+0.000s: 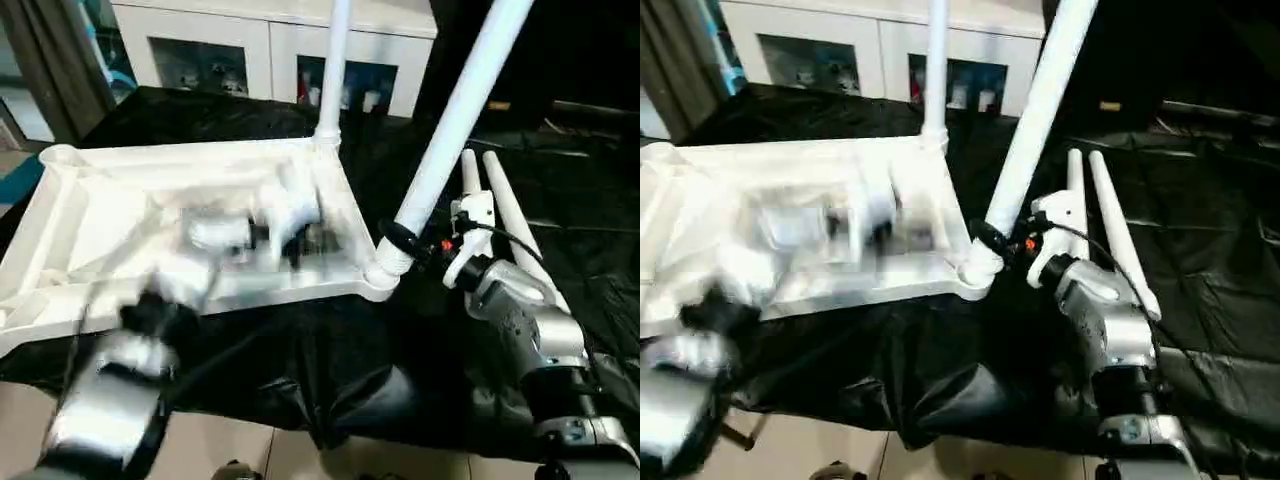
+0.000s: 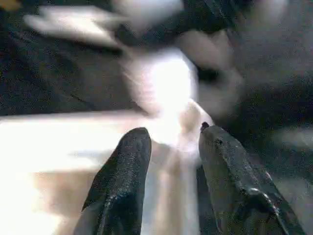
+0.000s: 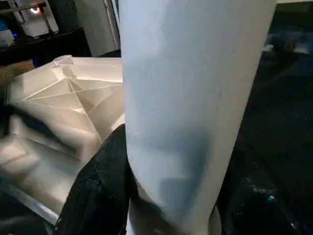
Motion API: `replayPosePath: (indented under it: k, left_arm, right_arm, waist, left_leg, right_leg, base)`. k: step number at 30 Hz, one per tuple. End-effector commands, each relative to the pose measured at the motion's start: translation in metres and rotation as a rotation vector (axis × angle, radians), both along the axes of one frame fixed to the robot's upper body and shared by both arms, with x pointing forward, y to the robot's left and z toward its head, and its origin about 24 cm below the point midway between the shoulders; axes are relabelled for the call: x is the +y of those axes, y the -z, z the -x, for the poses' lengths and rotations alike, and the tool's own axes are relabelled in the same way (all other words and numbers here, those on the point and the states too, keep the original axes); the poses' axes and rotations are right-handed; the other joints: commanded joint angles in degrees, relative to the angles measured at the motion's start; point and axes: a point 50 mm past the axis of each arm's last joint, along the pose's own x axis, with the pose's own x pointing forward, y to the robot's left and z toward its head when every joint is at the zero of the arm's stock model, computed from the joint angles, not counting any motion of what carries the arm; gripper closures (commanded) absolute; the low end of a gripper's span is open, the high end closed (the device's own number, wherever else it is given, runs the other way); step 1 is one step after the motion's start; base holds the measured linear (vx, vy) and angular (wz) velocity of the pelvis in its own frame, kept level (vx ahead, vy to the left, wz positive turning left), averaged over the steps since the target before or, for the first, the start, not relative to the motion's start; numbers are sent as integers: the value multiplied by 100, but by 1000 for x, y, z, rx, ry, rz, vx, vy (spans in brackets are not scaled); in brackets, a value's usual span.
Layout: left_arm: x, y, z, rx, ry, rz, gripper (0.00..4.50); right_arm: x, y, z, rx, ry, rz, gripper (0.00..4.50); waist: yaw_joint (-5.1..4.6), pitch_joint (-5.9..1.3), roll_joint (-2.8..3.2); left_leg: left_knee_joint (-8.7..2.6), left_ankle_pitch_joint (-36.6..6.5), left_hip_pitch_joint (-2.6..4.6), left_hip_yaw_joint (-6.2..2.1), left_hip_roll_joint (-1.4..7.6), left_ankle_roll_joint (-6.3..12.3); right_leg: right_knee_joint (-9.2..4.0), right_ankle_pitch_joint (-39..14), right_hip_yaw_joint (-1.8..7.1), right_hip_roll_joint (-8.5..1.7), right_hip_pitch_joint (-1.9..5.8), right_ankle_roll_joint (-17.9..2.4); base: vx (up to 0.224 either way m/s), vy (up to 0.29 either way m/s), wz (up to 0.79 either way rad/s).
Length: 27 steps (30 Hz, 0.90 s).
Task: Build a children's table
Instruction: Insert table leg to table base
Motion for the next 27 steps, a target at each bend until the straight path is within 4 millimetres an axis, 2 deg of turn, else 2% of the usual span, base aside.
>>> replayPosePath:
  k: [1, 3, 8, 9, 12, 18, 24, 27]
  left_arm:
    - [-3, -5, -1, -42, 44, -38, 257]
    - [1, 6, -1, -4, 39, -88, 257]
    - [11, 13, -5, -6, 16, -184, 257]
    - [12, 14, -5, -5, 16, -199, 287]
    - [15, 17, -8, -22, -18, -225, 297]
    - [16, 20, -11, -16, -28, -236, 354]
    - [16, 22, -12, -5, -26, -231, 390]
    - [15, 22, -12, 9, -22, -213, 425]
  right_arm:
    - [0, -5, -2, -24, 2, 10, 262]
    - [2, -4, -1, -20, -7, 16, 262]
    - [2, -1, 1, -13, -16, 25, 262]
    - [2, 0, 2, -12, -17, 26, 262]
    - [3, 0, 2, -12, -16, 27, 262]
    - [3, -1, 2, -13, -18, 27, 262]
    - [4, 0, 2, -5, -34, 29, 262]
    - [7, 2, 3, 30, -88, 30, 262]
  waist:
    - [-20, -479, 38]
    - [-22, -467, 26]
    - [-25, -464, 36]
    - [-28, -473, 46]
    - [-42, -477, 65]
    - [-35, -485, 60]
    - [-29, -482, 53]
    - [-27, -472, 54]
  left_leg:
    - [-370, -433, 34, 0, 126, 421]
    - [-380, -568, 21, -3, 109, 353]
    - [-396, -729, 29, -16, 113, 218]
    - [-393, -705, 33, -20, 109, 212]
    - [-387, -710, 35, -18, 108, 204]
    - [-379, -650, 27, -21, 109, 248]
    - [-378, -716, 23, -21, 108, 247]
    - [-380, -774, 24, -21, 103, 267]
  right_leg:
    - [-314, -157, 325, -318, 482, -1260]
    - [-346, -309, 323, -315, 496, -1192]
    - [-389, -717, 314, -312, 489, -1027]
    - [-377, -679, 317, -309, 488, -1012]
    - [-369, -543, 315, -303, 483, -1084]
    - [-346, -312, 314, -310, 495, -1211]
    - [-358, -411, 311, -317, 503, -1214]
    - [-384, -554, 307, -317, 505, -1197]
  base:
    - [0, 0, 0]
    - [0, 0, 0]
    - [0, 0, 0]
    - [0, 0, 0]
    - [0, 0, 0]
    - [0, 0, 0]
    - [0, 0, 0]
    - [0, 0, 0]
